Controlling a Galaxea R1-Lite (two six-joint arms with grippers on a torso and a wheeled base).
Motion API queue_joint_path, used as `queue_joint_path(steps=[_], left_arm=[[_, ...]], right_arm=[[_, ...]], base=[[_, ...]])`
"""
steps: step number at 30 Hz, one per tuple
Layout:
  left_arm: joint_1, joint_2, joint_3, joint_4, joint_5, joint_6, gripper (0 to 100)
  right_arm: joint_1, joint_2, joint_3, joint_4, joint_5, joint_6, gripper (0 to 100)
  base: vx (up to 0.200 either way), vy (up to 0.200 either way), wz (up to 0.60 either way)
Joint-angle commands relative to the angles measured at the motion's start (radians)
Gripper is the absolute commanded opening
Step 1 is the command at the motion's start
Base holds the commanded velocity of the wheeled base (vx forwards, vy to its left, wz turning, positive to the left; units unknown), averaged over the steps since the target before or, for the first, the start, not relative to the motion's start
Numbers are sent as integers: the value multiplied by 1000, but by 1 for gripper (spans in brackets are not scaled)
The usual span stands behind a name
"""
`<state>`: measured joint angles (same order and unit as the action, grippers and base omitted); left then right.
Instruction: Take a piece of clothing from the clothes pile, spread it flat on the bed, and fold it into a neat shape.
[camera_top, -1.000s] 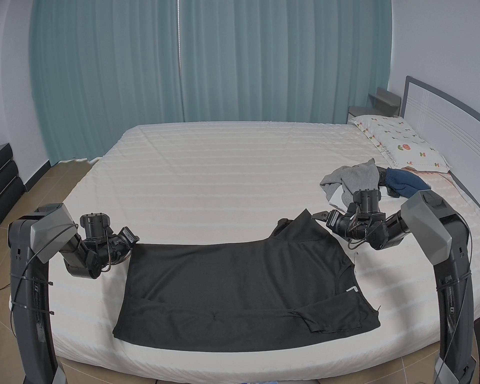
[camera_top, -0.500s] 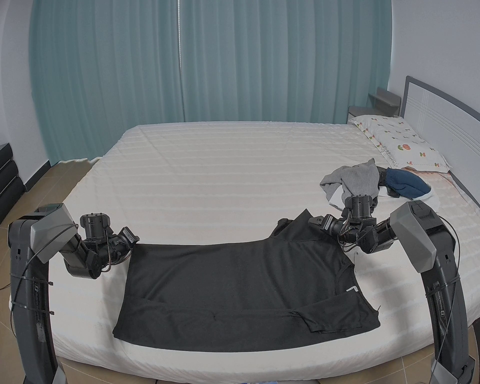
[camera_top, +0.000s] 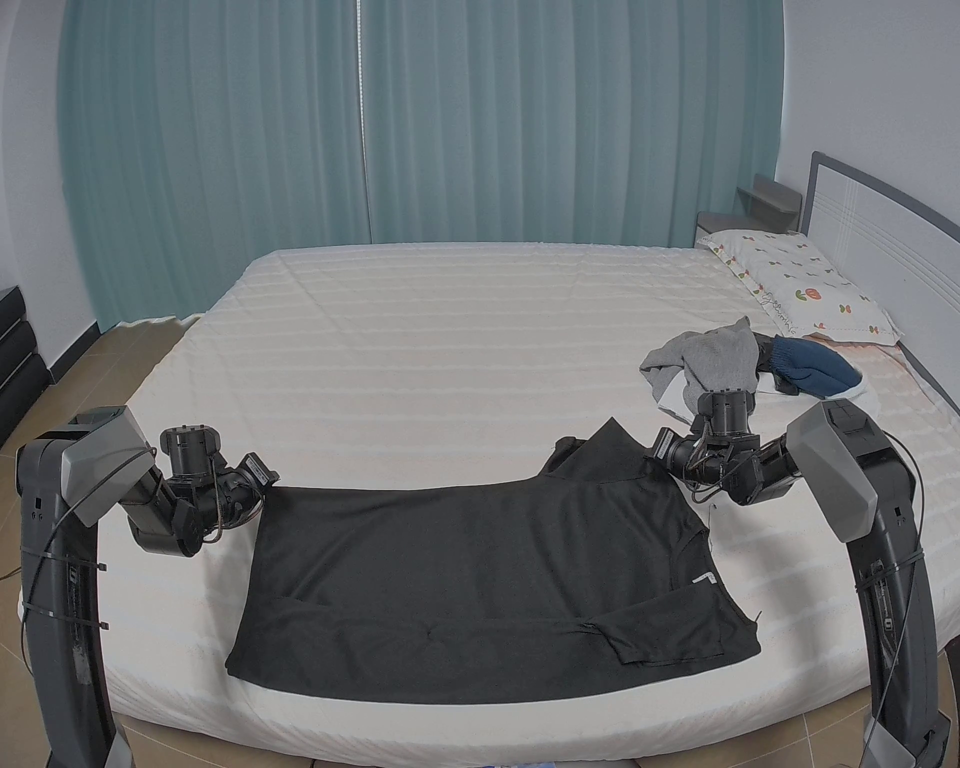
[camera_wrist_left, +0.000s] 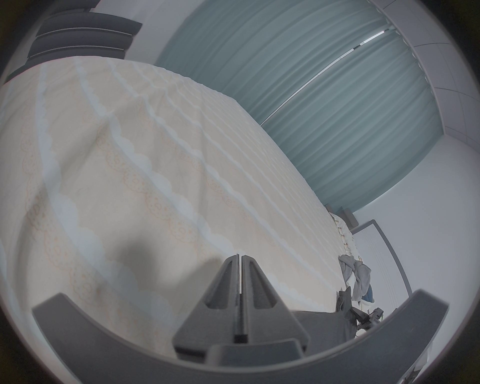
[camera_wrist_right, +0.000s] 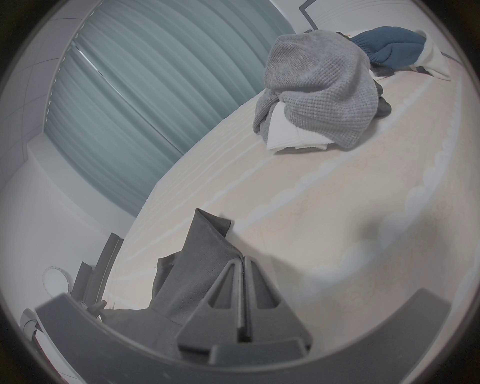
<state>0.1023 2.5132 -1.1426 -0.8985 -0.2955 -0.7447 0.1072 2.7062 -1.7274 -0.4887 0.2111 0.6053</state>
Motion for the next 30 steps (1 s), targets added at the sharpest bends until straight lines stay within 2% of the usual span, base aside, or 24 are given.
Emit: queue_joint_path(steps=[1, 5, 22, 30], left_arm=[[-1, -2, 0, -2, 1, 1, 0], [-1, -22, 7, -5, 1, 1, 0], [27, -114, 69, -8, 3, -1, 0], [28, -128, 95, -53, 3, -1, 0]], right_arm=[[-8, -34, 25, -7, 8, 1, 0], [-18, -66, 68, -31, 31, 5, 0], [-24, -94, 170, -291, 19, 31, 0], [-23, -131, 239, -318, 22, 40, 0]], base=[[0, 0, 0], [0, 0, 0], [0, 0, 0], [0, 0, 0]])
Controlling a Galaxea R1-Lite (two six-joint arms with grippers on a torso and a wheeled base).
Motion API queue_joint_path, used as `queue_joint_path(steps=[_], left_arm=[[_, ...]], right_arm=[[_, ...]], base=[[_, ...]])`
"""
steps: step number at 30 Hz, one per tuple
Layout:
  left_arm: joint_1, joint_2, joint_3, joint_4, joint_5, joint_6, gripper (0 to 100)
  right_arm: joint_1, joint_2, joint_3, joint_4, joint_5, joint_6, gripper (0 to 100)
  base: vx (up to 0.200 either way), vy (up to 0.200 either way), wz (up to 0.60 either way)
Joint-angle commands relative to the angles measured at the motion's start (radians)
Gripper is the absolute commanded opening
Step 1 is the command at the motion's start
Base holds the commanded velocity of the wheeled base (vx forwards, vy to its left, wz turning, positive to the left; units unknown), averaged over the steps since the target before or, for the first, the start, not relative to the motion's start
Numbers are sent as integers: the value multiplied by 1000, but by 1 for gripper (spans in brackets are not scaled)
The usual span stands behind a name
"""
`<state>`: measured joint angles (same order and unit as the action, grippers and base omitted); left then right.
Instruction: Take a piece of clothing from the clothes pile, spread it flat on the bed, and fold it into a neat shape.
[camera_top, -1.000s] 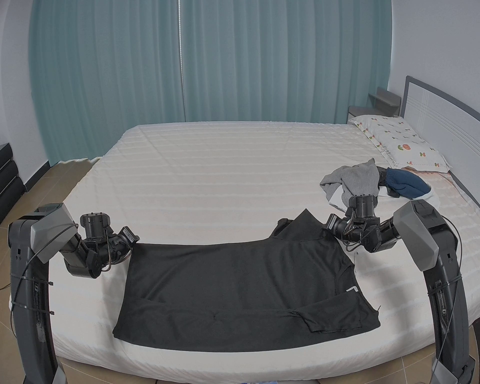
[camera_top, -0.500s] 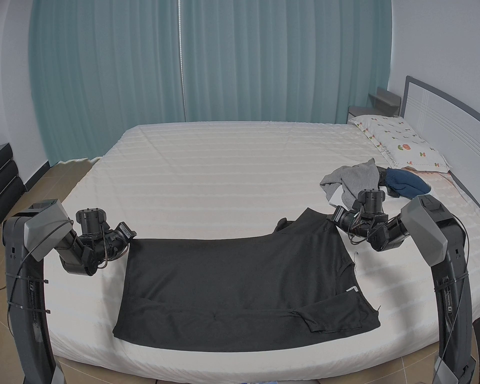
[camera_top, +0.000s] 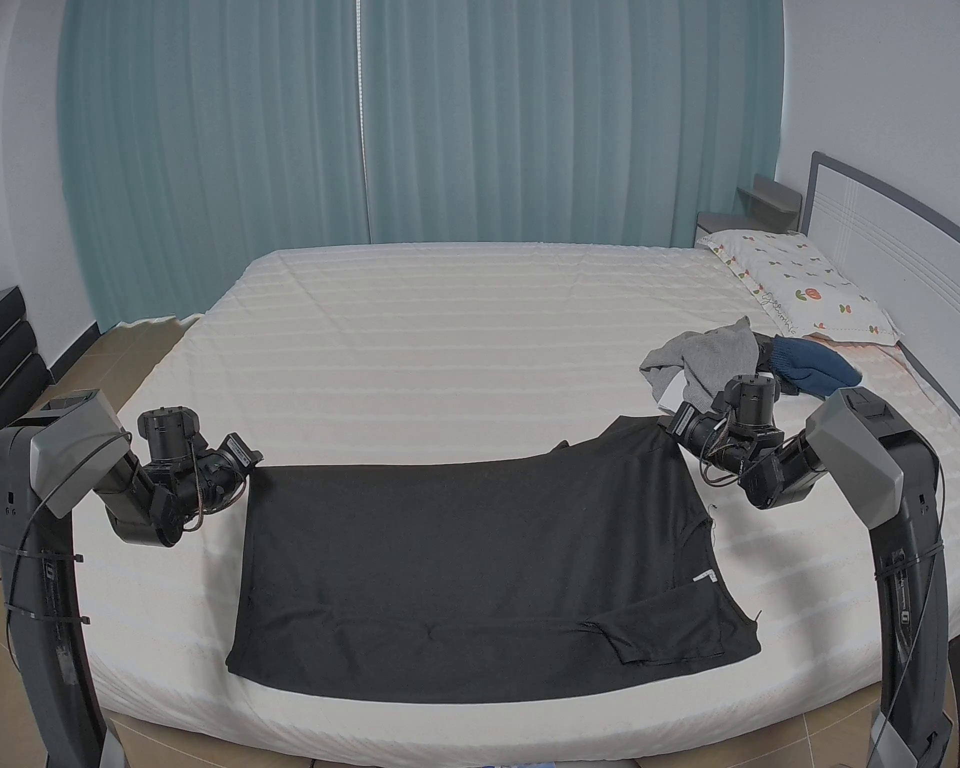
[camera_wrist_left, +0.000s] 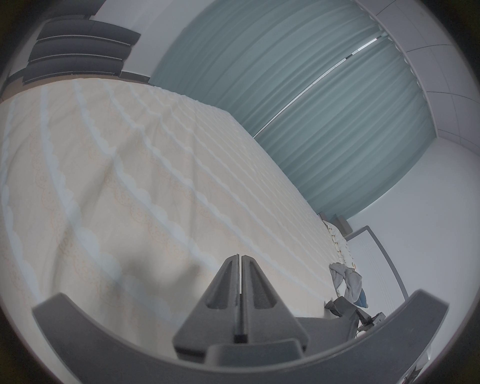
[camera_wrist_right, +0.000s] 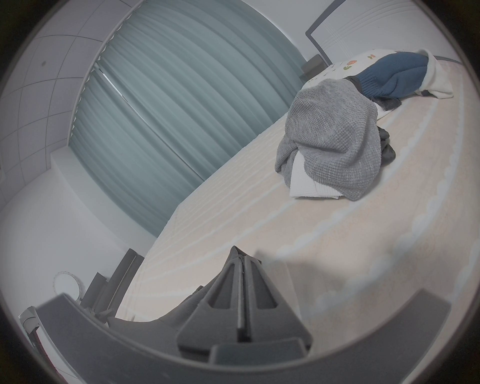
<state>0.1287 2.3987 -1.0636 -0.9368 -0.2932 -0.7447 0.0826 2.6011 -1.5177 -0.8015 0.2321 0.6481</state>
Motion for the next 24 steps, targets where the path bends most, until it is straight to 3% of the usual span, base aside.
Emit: queue_joint_path(steps=[1, 13, 24], left_arm=[[2, -15, 19, -17, 0, -1, 0], [9, -32, 39, -20, -3, 2, 0], [12, -66, 85, -19, -14, 30, 0]], right_arm=[[2, -27, 25, -8, 0, -4, 0], [-3, -65, 86, -36, 13, -5, 0], [-27, -133, 188, -31, 90, -5, 0]], base=[[0, 0, 0], [0, 0, 0], [0, 0, 0]])
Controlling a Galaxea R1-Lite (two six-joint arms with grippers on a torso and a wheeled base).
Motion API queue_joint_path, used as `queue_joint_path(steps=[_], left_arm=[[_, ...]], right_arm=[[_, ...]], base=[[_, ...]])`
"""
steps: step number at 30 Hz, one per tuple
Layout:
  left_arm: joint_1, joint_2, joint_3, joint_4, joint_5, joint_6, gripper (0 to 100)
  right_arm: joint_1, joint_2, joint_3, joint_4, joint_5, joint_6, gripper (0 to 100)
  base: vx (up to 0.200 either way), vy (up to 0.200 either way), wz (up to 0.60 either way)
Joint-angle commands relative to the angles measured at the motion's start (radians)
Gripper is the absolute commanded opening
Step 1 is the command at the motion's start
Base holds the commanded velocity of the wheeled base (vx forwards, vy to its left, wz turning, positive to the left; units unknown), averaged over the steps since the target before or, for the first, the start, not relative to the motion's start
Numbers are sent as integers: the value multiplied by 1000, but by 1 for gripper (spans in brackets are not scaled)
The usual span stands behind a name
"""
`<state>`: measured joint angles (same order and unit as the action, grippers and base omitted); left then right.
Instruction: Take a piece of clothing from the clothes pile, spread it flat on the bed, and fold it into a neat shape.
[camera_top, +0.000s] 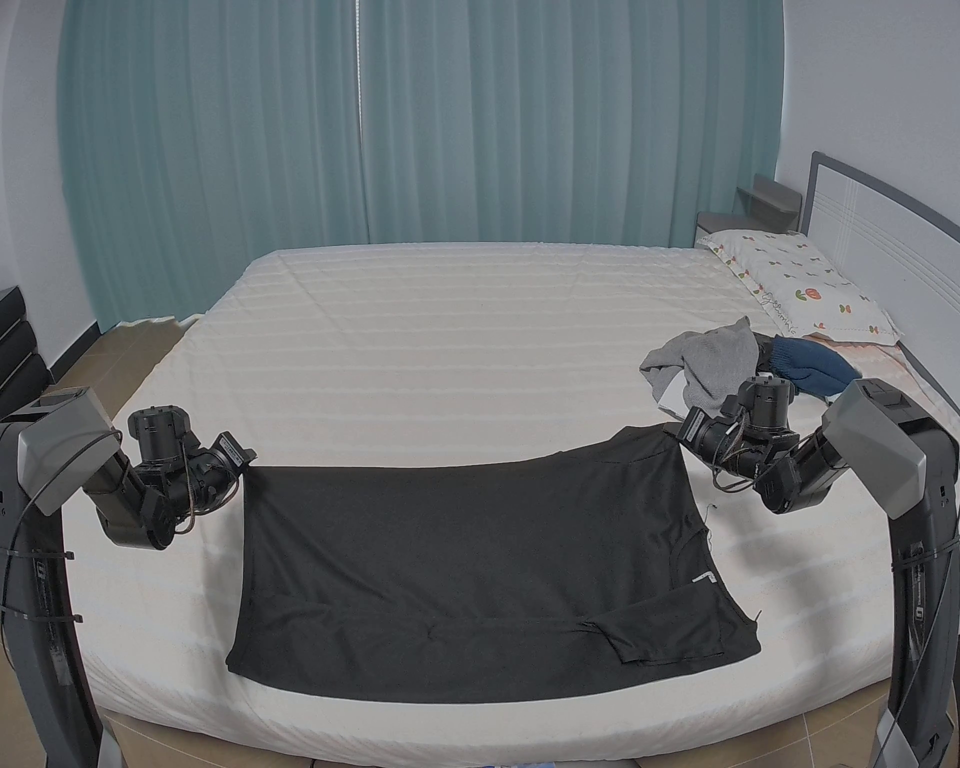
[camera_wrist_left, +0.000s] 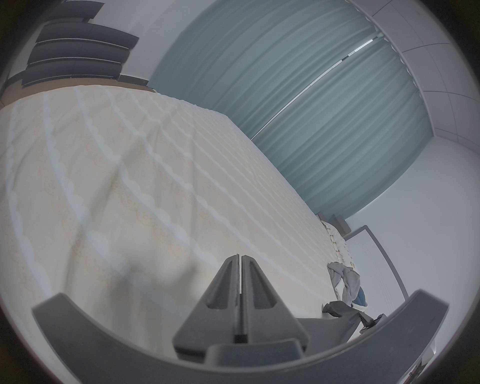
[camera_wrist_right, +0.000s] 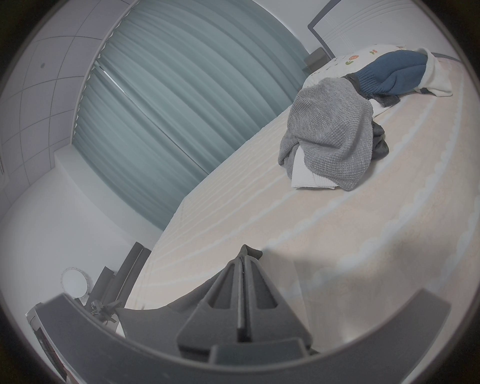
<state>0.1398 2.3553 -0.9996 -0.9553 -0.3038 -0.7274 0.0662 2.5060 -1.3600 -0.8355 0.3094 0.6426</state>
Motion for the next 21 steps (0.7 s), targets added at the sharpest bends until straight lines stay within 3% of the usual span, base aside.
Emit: queue_joint_path(steps=[1, 21], left_arm=[[1, -25, 29, 0, -3, 23, 0], [11, -77, 159, -2, -6, 289, 0]], right_arm=[[-14, -45, 38, 4, 19, 0, 0], [-45, -154, 233, 0, 114, -35, 0]], base=[[0, 0, 0], [0, 0, 0]])
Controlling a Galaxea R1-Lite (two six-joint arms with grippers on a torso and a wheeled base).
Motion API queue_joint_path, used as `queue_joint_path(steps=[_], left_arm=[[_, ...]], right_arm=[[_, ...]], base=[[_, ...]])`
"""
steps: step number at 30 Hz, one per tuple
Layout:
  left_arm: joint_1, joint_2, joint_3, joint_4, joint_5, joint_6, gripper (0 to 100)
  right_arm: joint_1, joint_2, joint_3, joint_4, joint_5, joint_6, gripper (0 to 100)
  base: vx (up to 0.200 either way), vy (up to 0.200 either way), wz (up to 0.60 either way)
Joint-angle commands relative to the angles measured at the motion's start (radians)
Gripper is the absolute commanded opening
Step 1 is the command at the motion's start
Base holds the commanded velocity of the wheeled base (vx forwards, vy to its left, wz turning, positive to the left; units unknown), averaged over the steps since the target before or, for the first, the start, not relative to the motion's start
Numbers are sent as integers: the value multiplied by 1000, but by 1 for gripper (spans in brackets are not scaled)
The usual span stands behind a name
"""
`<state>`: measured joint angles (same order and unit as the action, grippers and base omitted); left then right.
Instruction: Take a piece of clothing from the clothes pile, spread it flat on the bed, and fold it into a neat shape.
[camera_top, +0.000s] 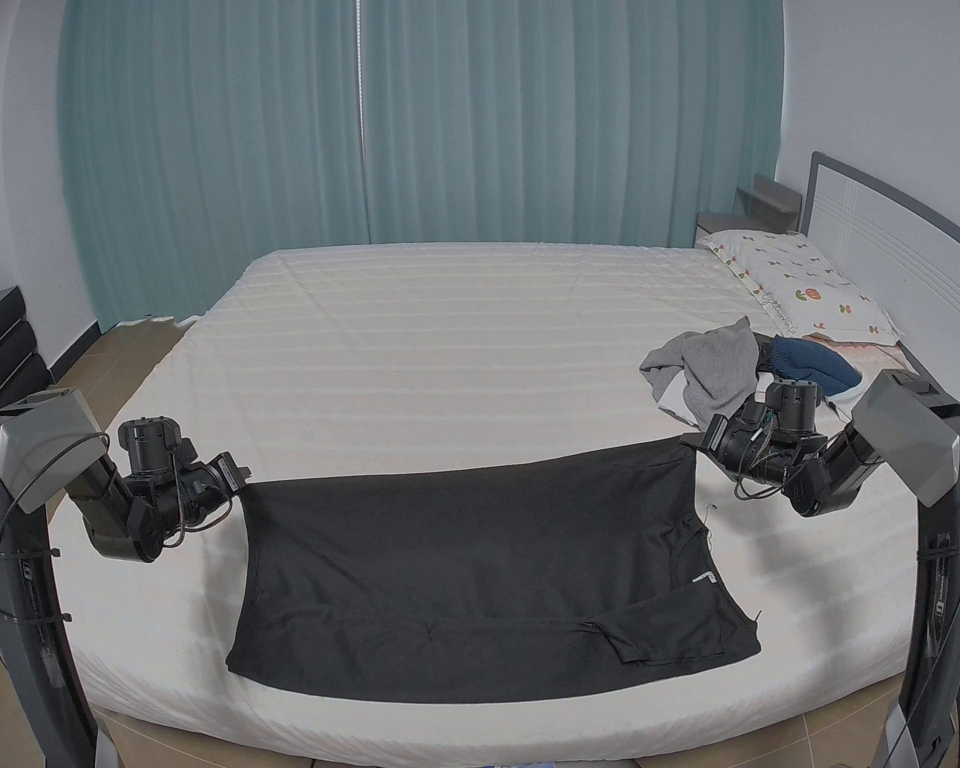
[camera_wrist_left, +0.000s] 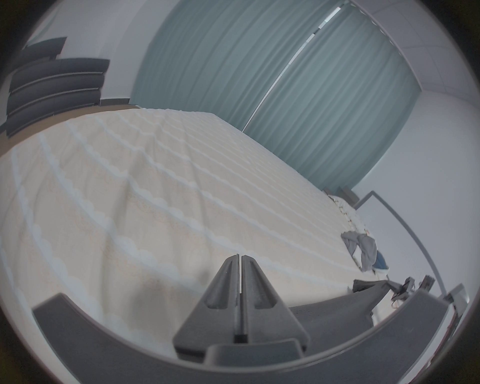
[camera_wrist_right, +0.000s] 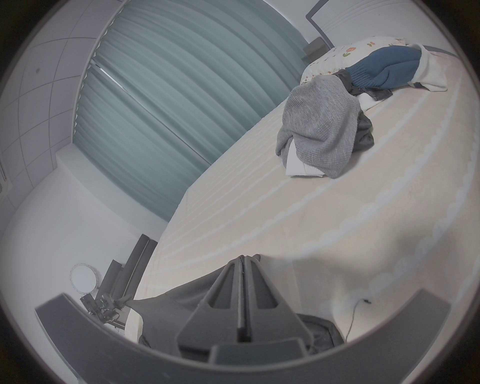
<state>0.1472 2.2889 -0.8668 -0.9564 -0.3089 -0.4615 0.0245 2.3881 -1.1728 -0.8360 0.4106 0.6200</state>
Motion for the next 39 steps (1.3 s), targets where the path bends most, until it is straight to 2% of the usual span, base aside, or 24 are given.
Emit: queue_joint_path(steps=[1, 8, 10, 17, 23, 29, 34, 39], left_arm=[[3, -22, 46, -1, -1, 58, 0], [3, -59, 123, -1, -2, 213, 0], [3, -63, 130, -1, -1, 228, 0], [3, -91, 207, 8, 2, 376, 0], [0, -103, 259, 8, 2, 463, 0], [-2, -103, 315, 11, 7, 593, 0], [-8, -94, 330, 36, 7, 630, 0], [-18, -92, 338, 111, 7, 675, 0]], right_arm=[[-3, -46, 70, 0, 25, -22, 0], [-9, -70, 150, 0, 50, -75, 0], [-9, -79, 162, 0, 50, -82, 0], [-32, -150, 288, 9, 96, -158, 0], [-47, -150, 349, 6, 100, -203, 0], [-58, -150, 432, 1, 122, -284, 0], [-55, -142, 449, 6, 129, -295, 0], [-55, -129, 473, 12, 129, -341, 0]], base=[[0, 0, 0], [0, 0, 0], [0, 0, 0], [0, 0, 0], [0, 0, 0], [0, 0, 0], [0, 0, 0], [0, 0, 0]])
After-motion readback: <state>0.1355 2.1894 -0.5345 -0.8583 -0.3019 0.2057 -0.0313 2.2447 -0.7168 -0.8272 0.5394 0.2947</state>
